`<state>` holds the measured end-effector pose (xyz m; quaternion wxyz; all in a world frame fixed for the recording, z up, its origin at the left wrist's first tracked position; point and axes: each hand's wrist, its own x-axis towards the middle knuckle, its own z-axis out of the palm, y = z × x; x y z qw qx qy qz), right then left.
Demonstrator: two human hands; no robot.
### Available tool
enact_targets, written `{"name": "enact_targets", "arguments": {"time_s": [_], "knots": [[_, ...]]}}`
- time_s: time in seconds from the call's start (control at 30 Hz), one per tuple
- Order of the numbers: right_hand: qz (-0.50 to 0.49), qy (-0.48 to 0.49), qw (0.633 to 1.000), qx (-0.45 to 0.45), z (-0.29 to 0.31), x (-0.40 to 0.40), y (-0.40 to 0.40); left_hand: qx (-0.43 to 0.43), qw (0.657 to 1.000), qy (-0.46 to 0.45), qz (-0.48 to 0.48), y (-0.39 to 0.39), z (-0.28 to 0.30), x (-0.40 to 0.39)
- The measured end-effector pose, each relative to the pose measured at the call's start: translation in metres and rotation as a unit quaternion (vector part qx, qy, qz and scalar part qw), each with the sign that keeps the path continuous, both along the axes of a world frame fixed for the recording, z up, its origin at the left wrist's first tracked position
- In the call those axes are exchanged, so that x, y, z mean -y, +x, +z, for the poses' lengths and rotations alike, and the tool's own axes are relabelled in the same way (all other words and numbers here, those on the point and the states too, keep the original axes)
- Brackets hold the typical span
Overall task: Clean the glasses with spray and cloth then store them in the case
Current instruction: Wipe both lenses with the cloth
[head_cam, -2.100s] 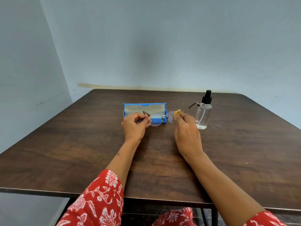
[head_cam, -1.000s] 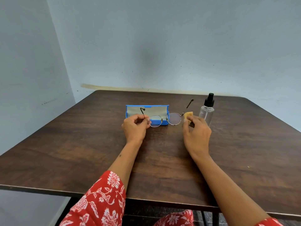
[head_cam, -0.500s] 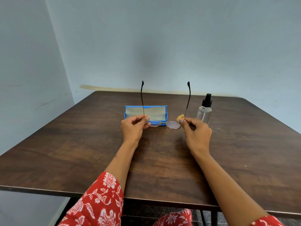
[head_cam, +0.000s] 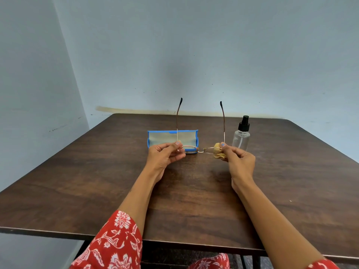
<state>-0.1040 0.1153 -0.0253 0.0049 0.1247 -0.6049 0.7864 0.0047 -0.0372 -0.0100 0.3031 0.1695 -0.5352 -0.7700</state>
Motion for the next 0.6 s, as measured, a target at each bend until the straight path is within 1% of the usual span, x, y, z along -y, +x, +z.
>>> {"name": "enact_targets", "arguments": {"time_s": [0.13,0.3,0.4,0.47,0.6], "knots": [[0.001,-0.008,1.000,0.017,-0.002,0.003,-0.001,0.015,1.000,0.010,0.016,-0.010,0.010,0.000],[0.051,-0.127,0.985,0.103,0.007,0.001,0.001,0.022,0.999,-0.028,0.037,-0.028,0.019,0.006],[0.064,-0.163,0.976,0.133,0.010,0.002,0.003,-0.003,0.999,0.007,0.047,-0.027,0.014,0.008],[0.059,-0.138,0.980,0.133,0.008,0.004,0.003,-0.021,0.997,0.024,0.068,-0.027,0.014,0.009],[0.066,-0.060,0.992,0.091,0.003,0.007,0.003,-0.040,0.995,0.036,0.083,-0.027,0.019,0.003]]}}
